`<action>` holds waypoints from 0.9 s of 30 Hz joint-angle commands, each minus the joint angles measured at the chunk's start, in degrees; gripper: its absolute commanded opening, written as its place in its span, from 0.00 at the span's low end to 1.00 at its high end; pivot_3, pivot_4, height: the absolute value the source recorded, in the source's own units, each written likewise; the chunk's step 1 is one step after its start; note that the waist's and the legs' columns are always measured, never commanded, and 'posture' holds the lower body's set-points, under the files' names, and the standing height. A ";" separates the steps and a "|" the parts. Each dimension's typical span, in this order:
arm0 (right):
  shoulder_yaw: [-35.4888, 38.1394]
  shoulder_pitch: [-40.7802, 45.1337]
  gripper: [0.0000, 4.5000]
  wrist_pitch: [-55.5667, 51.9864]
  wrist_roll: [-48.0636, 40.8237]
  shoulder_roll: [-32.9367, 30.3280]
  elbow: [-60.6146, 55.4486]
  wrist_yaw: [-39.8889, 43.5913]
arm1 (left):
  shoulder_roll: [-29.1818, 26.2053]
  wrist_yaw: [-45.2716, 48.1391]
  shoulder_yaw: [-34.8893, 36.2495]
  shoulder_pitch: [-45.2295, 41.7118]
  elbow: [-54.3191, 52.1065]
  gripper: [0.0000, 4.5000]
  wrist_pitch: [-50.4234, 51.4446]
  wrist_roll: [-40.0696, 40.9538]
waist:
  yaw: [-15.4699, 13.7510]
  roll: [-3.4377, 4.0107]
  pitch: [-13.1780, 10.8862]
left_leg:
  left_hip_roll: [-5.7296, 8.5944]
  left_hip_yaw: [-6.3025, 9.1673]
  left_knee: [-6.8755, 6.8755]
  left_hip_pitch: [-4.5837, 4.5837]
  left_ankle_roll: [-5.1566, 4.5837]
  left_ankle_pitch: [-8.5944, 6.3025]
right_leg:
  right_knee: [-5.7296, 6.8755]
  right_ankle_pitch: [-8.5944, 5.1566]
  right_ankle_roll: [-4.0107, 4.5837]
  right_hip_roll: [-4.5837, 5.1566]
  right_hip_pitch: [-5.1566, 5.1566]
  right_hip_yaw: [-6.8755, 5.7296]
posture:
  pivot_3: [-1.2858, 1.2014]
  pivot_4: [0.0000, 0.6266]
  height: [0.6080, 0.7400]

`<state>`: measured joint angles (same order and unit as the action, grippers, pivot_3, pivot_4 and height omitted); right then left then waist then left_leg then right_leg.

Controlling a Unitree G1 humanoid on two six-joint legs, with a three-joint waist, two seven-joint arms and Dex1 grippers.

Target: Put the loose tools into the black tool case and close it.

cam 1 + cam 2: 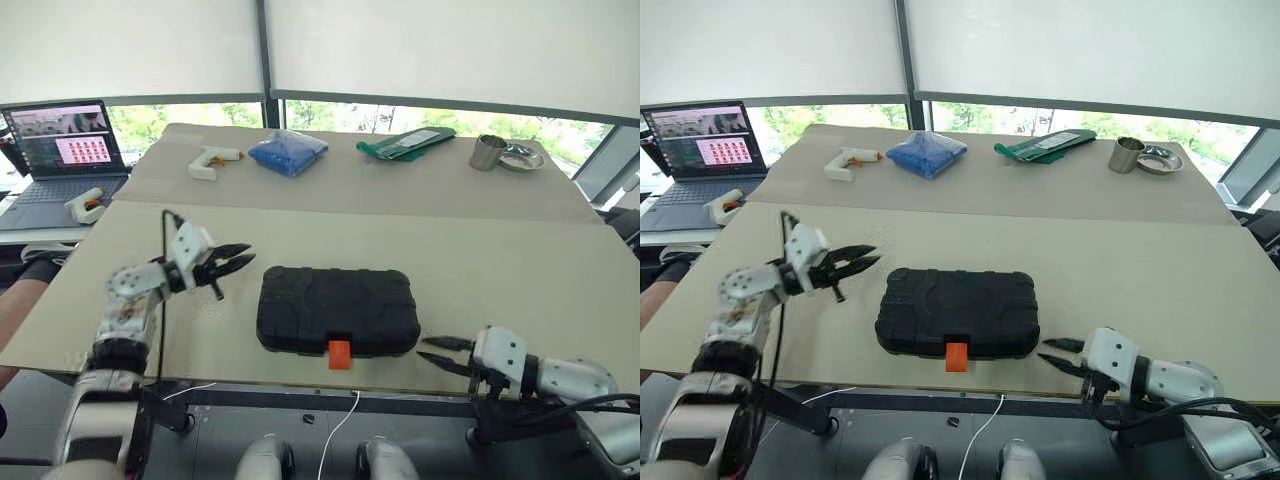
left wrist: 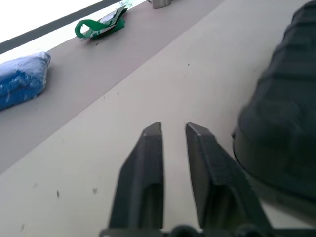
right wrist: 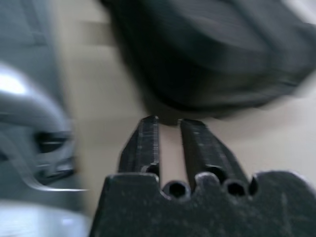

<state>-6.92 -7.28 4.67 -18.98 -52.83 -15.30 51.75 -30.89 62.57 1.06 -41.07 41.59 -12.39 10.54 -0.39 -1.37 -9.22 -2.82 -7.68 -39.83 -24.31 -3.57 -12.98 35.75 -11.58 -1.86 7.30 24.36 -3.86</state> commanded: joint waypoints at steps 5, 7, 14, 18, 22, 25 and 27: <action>-8.52 8.91 0.00 -8.41 8.51 7.29 -2.92 -0.67 | 2.36 -1.27 -4.87 -6.87 13.65 0.00 -3.10 -7.73 | 0.53 -0.06 -0.03 | 0.00 -0.05 0.01 -0.29 0.02 -0.01 | 0.02 0.14 -0.16 -0.15 0.33 0.01 | 0.52 0.24 0.99; -8.91 11.75 0.00 -9.11 11.20 9.76 -0.59 -2.66 | 2.49 -0.74 -4.68 -6.83 14.83 0.00 -3.26 -7.71 | 0.43 -0.07 -0.04 | 0.00 -0.05 -0.02 -0.46 0.04 0.00 | 0.09 0.20 -0.06 -0.15 0.52 0.01 | 0.52 0.24 0.99; -8.42 19.96 0.00 -7.73 18.20 15.62 9.03 -7.80 | 0.82 -0.47 -2.57 -3.80 14.54 0.00 -2.94 -6.89 | 0.97 -0.21 -0.06 | -0.03 -0.05 -0.21 -0.72 0.09 0.05 | 0.13 0.28 -0.01 -0.22 0.74 0.00 | 0.52 0.24 0.99; -7.84 24.63 0.00 -6.08 20.04 18.79 15.44 -10.28 | 0.81 -0.64 -0.23 -0.95 11.05 0.00 -0.66 -4.53 | 1.31 -0.22 -0.06 | -0.10 -0.02 -0.20 -0.67 0.15 0.15 | 0.19 0.33 -0.03 -0.20 0.73 0.01 | 0.52 0.24 0.99; -6.75 28.66 0.00 -4.12 20.92 20.27 21.18 -11.82 | 0.87 -2.87 4.09 2.32 5.04 0.00 4.10 -0.05 | 1.22 -0.22 -0.06 | -0.10 -0.04 -0.19 -0.66 0.17 0.21 | 0.25 0.48 0.19 -0.19 0.76 0.01 | 0.52 0.24 0.99; -6.18 29.12 0.00 -5.07 20.03 20.23 22.02 -10.64 | 0.18 -7.22 6.65 3.38 3.33 0.00 5.13 0.81 | 1.14 -0.22 -0.06 | -0.10 -0.04 -0.17 -0.67 0.16 0.21 | 0.26 0.61 0.38 -0.19 0.78 0.01 | 0.52 0.24 0.99; -5.63 28.28 0.00 -5.98 19.16 19.58 21.13 -9.24 | -0.23 -9.18 8.96 3.10 3.39 0.00 5.20 2.03 | 1.04 -0.22 -0.06 | -0.08 -0.03 -0.14 -0.67 0.16 0.22 | 0.26 0.59 0.36 -0.19 0.77 -0.01 | 0.52 0.24 0.99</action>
<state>-14.62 21.33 -0.61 1.12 -32.30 6.90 41.43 -30.01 55.60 7.23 -37.31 46.95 -7.26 10.48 0.66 -1.59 -9.29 -2.89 -7.71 -39.96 -24.98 -3.40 -12.76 36.01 -10.99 -1.50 7.11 25.13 -3.87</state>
